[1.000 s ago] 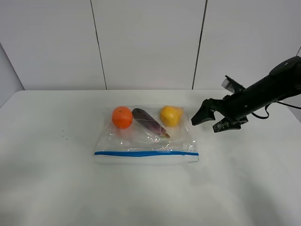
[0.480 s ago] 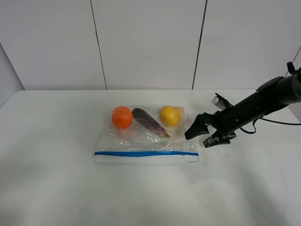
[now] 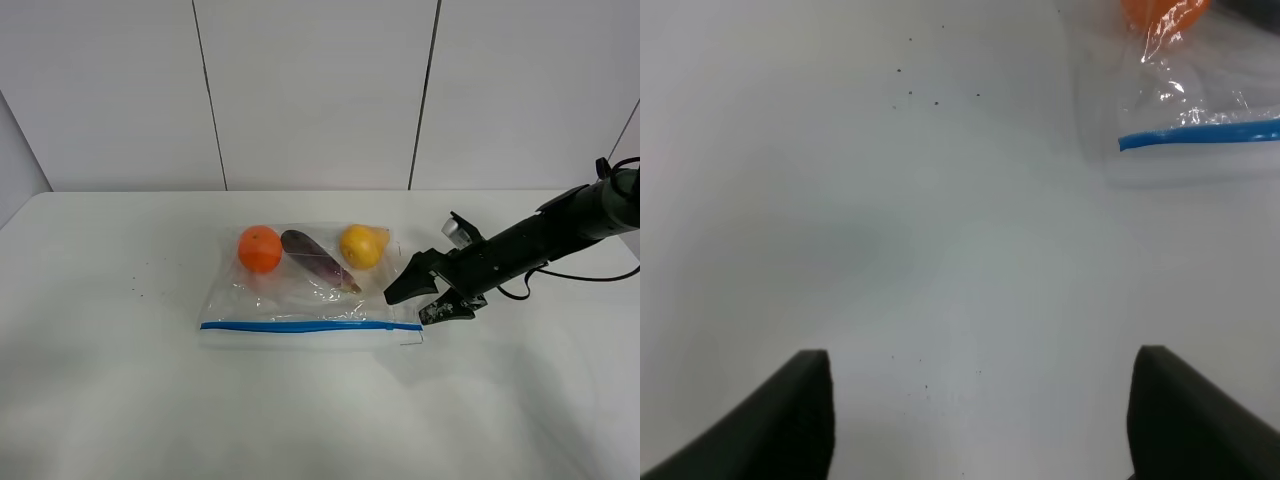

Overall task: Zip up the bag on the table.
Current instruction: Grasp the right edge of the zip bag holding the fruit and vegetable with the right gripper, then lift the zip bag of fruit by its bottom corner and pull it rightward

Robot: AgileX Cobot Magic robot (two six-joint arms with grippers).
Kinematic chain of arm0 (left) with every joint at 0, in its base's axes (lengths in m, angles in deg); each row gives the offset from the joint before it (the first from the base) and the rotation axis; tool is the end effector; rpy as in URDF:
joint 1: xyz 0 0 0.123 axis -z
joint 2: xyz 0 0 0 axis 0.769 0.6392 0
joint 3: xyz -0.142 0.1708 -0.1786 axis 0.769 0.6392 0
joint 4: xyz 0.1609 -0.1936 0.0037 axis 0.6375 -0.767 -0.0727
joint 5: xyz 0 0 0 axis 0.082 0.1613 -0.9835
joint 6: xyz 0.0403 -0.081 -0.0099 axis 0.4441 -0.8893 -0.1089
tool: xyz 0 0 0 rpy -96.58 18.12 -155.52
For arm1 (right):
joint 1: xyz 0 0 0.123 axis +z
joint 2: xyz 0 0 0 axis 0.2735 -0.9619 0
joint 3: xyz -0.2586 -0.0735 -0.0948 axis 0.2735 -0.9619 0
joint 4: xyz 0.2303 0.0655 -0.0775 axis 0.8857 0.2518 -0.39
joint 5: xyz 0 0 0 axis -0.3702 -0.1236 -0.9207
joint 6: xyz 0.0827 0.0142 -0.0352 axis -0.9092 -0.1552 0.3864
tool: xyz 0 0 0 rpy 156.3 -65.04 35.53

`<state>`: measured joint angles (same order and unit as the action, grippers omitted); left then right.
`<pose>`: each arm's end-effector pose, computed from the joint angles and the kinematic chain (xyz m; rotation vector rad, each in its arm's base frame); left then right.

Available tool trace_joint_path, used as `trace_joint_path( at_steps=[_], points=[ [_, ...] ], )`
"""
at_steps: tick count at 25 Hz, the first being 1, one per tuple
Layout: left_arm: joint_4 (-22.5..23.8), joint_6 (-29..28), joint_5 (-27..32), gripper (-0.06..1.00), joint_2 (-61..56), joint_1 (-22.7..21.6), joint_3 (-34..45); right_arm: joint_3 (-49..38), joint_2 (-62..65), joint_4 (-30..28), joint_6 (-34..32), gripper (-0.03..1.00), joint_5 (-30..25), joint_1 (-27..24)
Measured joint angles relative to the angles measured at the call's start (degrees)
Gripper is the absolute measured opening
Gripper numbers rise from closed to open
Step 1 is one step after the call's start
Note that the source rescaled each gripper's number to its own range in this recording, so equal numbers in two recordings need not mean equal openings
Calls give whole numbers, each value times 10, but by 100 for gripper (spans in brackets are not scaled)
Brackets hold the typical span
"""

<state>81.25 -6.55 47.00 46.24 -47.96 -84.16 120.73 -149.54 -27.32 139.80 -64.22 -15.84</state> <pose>-0.0049 0.0013 0.2767 0.0993 2.0319 0.0282 0.3565 0.0686 0.0976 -0.3176 2.7572 1.2452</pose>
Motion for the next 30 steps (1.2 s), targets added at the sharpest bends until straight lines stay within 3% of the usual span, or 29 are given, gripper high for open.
trace_joint_path(
  at_steps=[9, 16, 20, 23, 28, 30],
  points=[
    [0, 0, 0, 87, 0, 0, 0, 0, -22, 30, 26, 100, -18, 0],
    [0, 0, 0, 87, 0, 0, 0, -2, -31, 49, 41, 83, -34, 0],
    [0, 0, 0, 87, 0, 0, 0, -2, -31, 48, 42, 65, -34, 0],
    [0, 0, 0, 87, 0, 0, 0, -2, -31, 43, 42, 45, -34, 0],
    [0, 0, 0, 87, 0, 0, 0, -2, -31, 42, 42, 1, -34, 0],
    [0, 0, 0, 87, 0, 0, 0, -2, -31, 42, 42, 0, -34, 0]
  ],
)
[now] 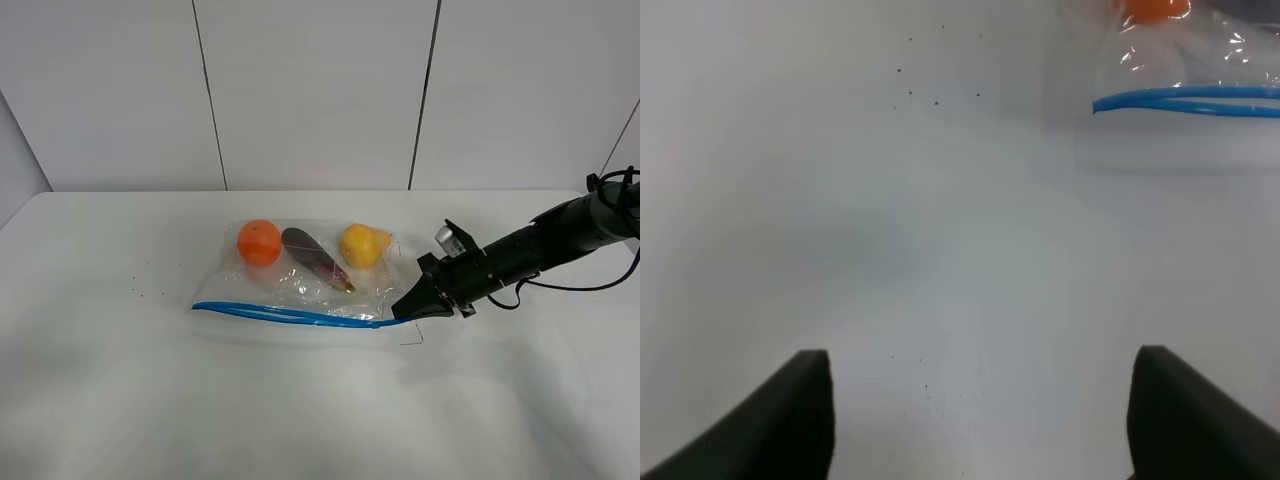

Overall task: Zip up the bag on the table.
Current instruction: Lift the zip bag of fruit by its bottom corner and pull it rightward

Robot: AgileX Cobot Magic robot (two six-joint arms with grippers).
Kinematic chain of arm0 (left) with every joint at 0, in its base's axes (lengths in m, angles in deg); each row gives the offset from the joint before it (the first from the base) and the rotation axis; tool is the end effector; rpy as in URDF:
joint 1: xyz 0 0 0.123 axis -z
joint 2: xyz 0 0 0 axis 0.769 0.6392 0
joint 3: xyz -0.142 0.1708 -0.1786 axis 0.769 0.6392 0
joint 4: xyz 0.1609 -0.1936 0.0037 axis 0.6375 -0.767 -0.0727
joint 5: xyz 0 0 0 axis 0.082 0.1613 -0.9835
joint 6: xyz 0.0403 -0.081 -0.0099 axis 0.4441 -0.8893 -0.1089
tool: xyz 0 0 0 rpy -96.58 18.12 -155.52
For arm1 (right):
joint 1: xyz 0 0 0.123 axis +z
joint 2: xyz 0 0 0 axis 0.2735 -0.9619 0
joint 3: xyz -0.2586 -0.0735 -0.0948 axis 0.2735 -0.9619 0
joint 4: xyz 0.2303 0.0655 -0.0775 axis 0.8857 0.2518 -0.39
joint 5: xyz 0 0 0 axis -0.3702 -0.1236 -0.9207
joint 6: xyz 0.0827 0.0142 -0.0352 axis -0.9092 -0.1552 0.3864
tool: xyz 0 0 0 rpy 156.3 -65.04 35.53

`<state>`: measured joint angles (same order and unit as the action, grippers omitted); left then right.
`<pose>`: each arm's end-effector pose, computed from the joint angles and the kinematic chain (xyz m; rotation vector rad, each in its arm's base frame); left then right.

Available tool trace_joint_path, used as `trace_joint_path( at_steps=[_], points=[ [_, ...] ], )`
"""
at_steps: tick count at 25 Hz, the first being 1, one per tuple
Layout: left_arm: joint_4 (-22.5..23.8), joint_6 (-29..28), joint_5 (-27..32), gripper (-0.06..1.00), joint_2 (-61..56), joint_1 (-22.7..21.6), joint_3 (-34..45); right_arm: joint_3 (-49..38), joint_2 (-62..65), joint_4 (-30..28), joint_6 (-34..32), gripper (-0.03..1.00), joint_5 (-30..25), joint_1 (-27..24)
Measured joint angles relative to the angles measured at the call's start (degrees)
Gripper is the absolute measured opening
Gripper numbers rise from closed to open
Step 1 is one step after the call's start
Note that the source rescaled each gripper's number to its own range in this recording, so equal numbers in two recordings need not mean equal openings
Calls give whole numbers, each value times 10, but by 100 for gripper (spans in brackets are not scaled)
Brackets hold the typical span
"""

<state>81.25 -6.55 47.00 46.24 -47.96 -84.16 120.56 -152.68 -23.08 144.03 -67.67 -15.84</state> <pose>-0.0049 0.0013 0.2767 0.0993 2.0319 0.0282 0.3544 0.0736 0.0839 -0.3224 2.7172 1.3809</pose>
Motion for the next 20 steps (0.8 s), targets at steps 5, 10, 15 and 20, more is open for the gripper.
trace_joint_path(
  at_steps=[5, 10, 15, 20],
  points=[
    [0, 0, 0, 87, 0, 0, 0, 0, 0, 0, 1, 0, -2, 0],
    [0, 0, 0, 87, 0, 0, 0, 0, 0, 0, 1, 0, -16, 0],
    [0, 0, 0, 87, 0, 0, 0, 0, 0, 7, 1, 0, -34, 0],
    [0, 0, 0, 87, 0, 0, 0, 0, 0, 31, 2, 0, -58, 0]
  ],
)
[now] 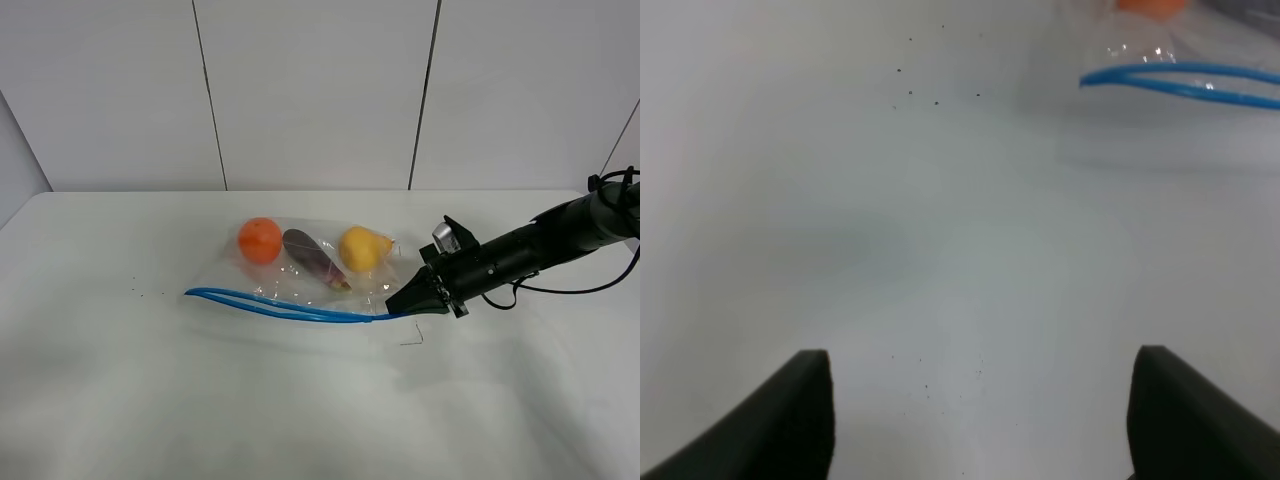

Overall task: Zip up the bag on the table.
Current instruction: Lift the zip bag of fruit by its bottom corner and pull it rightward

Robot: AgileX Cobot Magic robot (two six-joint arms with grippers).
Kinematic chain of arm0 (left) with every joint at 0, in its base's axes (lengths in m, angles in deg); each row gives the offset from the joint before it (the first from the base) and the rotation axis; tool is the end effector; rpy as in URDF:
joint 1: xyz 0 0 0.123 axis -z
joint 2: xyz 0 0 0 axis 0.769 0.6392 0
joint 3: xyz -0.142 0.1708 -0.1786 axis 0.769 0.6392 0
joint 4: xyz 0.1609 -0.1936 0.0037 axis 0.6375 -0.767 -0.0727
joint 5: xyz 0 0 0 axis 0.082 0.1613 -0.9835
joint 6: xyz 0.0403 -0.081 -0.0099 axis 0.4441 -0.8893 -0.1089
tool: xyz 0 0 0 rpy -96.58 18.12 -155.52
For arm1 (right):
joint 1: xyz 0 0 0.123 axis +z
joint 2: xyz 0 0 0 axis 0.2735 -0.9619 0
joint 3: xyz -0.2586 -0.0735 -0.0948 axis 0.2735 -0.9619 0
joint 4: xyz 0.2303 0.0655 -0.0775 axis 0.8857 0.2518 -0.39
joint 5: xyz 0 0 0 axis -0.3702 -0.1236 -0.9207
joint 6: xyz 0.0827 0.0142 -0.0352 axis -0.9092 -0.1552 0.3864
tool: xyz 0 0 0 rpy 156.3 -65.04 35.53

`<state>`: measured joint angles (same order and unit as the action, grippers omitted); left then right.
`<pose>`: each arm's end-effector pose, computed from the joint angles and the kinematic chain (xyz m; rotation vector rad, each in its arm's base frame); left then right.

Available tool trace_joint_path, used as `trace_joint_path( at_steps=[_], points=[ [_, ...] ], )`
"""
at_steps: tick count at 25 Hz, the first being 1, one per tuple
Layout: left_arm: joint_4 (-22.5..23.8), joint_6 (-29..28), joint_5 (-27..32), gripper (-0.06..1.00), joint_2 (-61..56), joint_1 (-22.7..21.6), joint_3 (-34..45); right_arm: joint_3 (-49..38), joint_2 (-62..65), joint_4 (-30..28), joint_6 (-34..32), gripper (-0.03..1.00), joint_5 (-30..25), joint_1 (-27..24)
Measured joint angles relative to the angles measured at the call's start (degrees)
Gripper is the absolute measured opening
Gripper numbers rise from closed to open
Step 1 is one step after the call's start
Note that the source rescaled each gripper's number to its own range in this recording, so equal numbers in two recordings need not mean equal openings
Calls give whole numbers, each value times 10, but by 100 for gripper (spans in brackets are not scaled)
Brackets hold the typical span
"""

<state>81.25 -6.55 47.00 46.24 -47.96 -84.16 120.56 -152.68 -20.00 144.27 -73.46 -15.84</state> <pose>-0.0049 0.0013 0.2767 0.0993 2.0319 0.0282 0.3518 0.0789 0.0922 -0.3095 2.6596 1.5429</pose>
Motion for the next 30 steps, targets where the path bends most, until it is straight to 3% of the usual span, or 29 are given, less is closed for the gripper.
trace_joint_path(
  at_steps=[14, 30],
  points=[
    [0, 0, 0, 87, 0, 0, 0, 0, 0, 68, -13, 0, -15, 0],
    [0, 0, 0, 87, 0, 0, 0, -1, 50, 81, -42, 0, -14, 0]
  ],
)
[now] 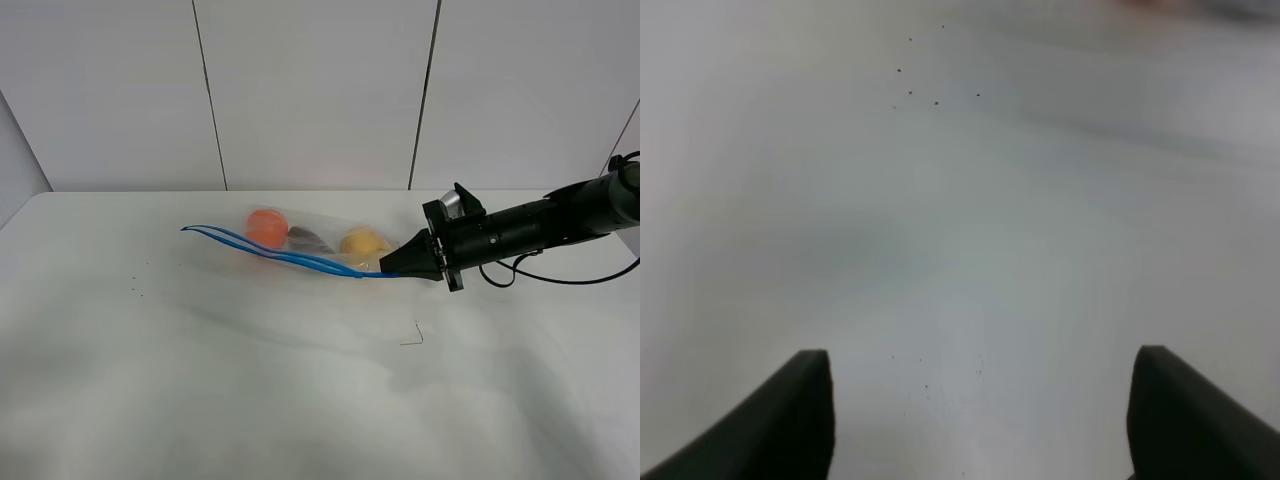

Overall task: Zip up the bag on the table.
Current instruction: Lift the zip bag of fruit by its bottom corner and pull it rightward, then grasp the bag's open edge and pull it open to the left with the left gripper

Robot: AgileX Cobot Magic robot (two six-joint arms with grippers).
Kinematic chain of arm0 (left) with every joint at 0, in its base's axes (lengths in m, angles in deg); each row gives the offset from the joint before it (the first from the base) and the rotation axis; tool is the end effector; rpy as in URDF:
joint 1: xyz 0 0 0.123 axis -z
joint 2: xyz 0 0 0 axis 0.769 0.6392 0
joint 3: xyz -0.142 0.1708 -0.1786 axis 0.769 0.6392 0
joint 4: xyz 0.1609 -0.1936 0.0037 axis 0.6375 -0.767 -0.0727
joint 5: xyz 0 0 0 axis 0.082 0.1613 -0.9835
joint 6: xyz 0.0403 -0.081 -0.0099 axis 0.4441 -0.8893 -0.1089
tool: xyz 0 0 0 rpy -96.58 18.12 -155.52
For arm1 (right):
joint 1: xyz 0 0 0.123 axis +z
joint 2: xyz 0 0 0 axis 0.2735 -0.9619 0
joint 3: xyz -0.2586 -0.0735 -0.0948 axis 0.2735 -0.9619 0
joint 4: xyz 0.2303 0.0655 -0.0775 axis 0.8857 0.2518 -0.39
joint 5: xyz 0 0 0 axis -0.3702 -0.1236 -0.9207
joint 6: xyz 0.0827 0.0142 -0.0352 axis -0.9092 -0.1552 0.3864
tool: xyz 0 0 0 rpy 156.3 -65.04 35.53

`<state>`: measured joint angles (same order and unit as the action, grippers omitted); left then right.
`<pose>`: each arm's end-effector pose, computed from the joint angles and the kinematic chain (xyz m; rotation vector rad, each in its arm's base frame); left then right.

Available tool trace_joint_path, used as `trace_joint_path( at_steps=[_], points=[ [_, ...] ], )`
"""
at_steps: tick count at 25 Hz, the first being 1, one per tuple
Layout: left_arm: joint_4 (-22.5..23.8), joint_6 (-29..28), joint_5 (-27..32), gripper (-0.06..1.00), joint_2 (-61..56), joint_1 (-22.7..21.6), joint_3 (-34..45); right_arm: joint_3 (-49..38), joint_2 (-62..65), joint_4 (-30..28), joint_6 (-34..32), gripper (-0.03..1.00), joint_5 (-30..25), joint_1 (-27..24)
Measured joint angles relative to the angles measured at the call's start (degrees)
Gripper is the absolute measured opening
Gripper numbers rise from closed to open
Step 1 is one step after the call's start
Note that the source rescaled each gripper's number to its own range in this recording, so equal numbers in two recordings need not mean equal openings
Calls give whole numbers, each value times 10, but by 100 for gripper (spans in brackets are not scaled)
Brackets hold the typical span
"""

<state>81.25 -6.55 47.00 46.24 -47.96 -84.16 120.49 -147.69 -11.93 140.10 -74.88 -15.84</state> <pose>-0.0049 0.0013 0.2767 0.0993 2.0319 0.0282 0.3601 0.0832 0.1314 -0.1374 2.5213 1.6257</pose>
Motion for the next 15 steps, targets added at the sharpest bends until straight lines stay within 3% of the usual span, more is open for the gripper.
trace_joint_path(
  at_steps=[15],
  points=[
    [0, 0, 0, 87, 0, 0, 0, 0, 0, 12, -16, 0, 0, 0]
  ],
)
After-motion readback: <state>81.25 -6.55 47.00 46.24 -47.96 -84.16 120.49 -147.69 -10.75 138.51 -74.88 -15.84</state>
